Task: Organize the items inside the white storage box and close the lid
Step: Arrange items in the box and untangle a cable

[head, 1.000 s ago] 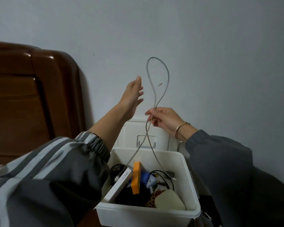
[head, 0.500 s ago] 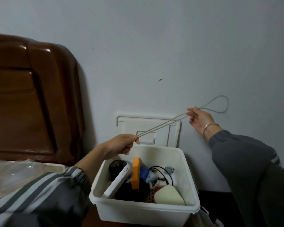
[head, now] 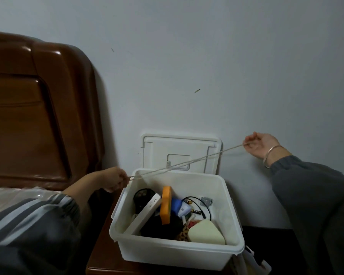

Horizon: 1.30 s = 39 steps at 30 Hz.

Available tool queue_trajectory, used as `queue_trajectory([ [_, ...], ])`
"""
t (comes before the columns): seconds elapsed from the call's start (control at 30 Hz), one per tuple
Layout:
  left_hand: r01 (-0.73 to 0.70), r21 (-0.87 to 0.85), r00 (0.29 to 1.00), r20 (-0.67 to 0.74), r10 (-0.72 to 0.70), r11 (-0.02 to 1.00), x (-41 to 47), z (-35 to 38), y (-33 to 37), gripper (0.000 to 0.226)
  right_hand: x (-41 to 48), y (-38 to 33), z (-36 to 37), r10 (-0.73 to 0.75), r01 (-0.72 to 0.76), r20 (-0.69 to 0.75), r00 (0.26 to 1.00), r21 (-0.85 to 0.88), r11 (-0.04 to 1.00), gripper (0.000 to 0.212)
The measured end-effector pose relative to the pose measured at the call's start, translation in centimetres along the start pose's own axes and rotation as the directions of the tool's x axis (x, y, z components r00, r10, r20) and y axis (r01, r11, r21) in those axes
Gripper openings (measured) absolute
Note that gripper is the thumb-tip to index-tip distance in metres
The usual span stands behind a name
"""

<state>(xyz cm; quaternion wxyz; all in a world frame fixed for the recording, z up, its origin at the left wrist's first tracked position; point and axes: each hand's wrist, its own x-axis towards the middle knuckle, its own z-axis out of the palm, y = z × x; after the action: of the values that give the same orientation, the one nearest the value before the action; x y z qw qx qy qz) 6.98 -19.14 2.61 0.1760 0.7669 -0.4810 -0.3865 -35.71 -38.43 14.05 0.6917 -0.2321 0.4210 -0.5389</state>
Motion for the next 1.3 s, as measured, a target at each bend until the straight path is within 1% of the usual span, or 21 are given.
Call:
queue_trajectory([
  [0.07, 0.096, 0.185, 0.995, -0.05, -0.088, 0.978, -0.5, -0.8, -1.6, 0.031, 0.0, -0.4, -0.8, -0.087, 0.08, -0.038, 0.995, -0.161, 0.984, 0.032],
  [0.1, 0.112, 0.21, 0.993, -0.048, -0.105, 0.971, -0.5, -1.0, -2.2, 0.03, -0.1, -0.5, -1.0, -0.125, 0.112, -0.028, 0.992, -0.276, 0.955, 0.03],
  [0.13, 0.108, 0.168, 0.994, -0.031, -0.104, 0.98, -0.5, -1.0, -2.4, 0.029, -0.5, -0.2, -1.0, -0.146, 0.137, 0.008, 0.989, -0.402, 0.905, 0.028],
  [0.2, 0.047, -0.008, 0.999, -0.012, -0.047, 0.999, -0.6, -0.8, -1.0, 0.03, -1.6, 1.4, -0.2, -0.137, 0.194, 0.139, 0.981, -0.643, 0.741, 0.021],
  [0.27, -0.103, -0.123, 0.995, -0.028, 0.1, 0.987, -0.8, -1.0, 2.3, 0.031, -2.9, 4.3, 1.8, -0.073, 0.325, 0.333, 0.94, -0.81, 0.489, 0.01],
  [0.3, -0.185, -0.14, 0.983, -0.03, 0.183, 0.973, -1.2, -1.4, 4.4, 0.031, -3.6, 6.1, 2.9, -0.029, 0.425, 0.446, 0.895, -0.828, 0.366, 0.011],
  [0.37, -0.325, -0.154, 0.943, 0.015, 0.331, 0.933, -2.4, -2.5, 8.5, 0.03, -5.2, 9.9, 5.4, 0.076, 0.619, 0.638, 0.767, -0.765, 0.176, 0.039],
  [0.43, -0.417, -0.173, 0.893, 0.102, 0.438, 0.892, -4.0, -3.7, 12.0, 0.03, -6.9, 12.8, 7.9, 0.173, 0.712, 0.712, 0.681, -0.698, 0.071, 0.056],
  [0.47, -0.452, -0.187, 0.87, 0.126, 0.477, 0.872, -4.7, -4.3, 13.4, 0.031, -7.4, 13.8, 9.0, 0.202, 0.735, 0.729, 0.654, -0.675, 0.061, 0.054],
  [0.5, -0.479, -0.223, 0.851, 0.117, 0.511, 0.849, -5.4, -4.9, 14.5, 0.031, -7.9, 14.2, 9.9, 0.209, 0.743, 0.74, 0.639, -0.665, 0.079, 0.044],
  [0.57, -0.514, -0.366, 0.836, -0.01, 0.549, 0.776, -6.2, -5.8, 15.7, 0.032, -8.3, 14.0, 11.0, 0.156, 0.738, 0.754, 0.638, -0.657, 0.156, 0.017],
  [0.67, -0.549, -0.581, 0.834, -0.328, 0.444, 0.601, -6.2, -7.3, 15.1, 0.034, -8.2, 12.5, 10.7, 0.059, 0.73, 0.753, 0.655, -0.651, 0.208, 0.032],
  [0.77, -0.525, -0.705, 0.848, -0.478, 0.227, 0.476, -5.0, -7.2, 12.8, 0.033, -7.4, 11.3, 9.6, 0.017, 0.686, 0.712, 0.702, -0.683, 0.251, 0.033],
  [0.83, -0.461, -0.735, 0.877, -0.463, 0.13, 0.498, -3.9, -5.2, 11.5, 0.031, -6.7, 11.0, 9.1, -0.031, 0.609, 0.659, 0.751, -0.675, 0.416, 0.031],
  [0.9, -0.384, -0.69, 0.911, -0.389, 0.134, 0.614, -3.0, -2.1, 10.5, 0.031, -6.3, 10.9, 9.1, -0.087, 0.513, 0.6, 0.795, -0.59, 0.623, 0.031],
  [0.93, -0.36, -0.638, 0.925, -0.34, 0.17, 0.681, -2.6, -0.4, 10.3, 0.031, -6.2, 10.8, 9.2, -0.105, 0.477, 0.577, 0.81, -0.545, 0.69, 0.031],
  [1.0, -0.362, -0.539, 0.929, -0.28, 0.243, 0.761, -2.3, 2.5, 10.4, 0.03, -6.0, 11.0, 9.3, -0.13, 0.432, 0.549, 0.826, -0.469, 0.77, 0.031],
  [1.07, -0.388, -0.482, 0.919, -0.263, 0.293, 0.785, -2.1, 4.5, 11.0, 0.025, -5.8, 11.3, 9.2, -0.148, 0.383, 0.515, 0.844, -0.386, 0.839, 0.031],
  [1.13, -0.384, -0.521, 0.923, -0.21, 0.322, 0.762, -2.0, 5.9, 11.5, 0.021, -5.6, 11.3, 9.1, -0.168, 0.339, 0.473, 0.865, -0.303, 0.891, 0.03],
  [1.23, -0.242, -0.744, 0.946, -0.039, 0.321, 0.623, -2.3, 7.3, 11.8, 0.024, -5.1, 11.0, 8.7, -0.219, 0.328, 0.395, 0.892, -0.234, 0.915, 0.03],
  [1.3, -0.167, -0.798, 0.948, 0.031, 0.317, 0.579, -2.4, 8.0, 11.6, 0.026, -4.7, 10.9, 8.3, -0.245, 0.313, 0.329, 0.912, -0.175, 0.933, 0.03],
])
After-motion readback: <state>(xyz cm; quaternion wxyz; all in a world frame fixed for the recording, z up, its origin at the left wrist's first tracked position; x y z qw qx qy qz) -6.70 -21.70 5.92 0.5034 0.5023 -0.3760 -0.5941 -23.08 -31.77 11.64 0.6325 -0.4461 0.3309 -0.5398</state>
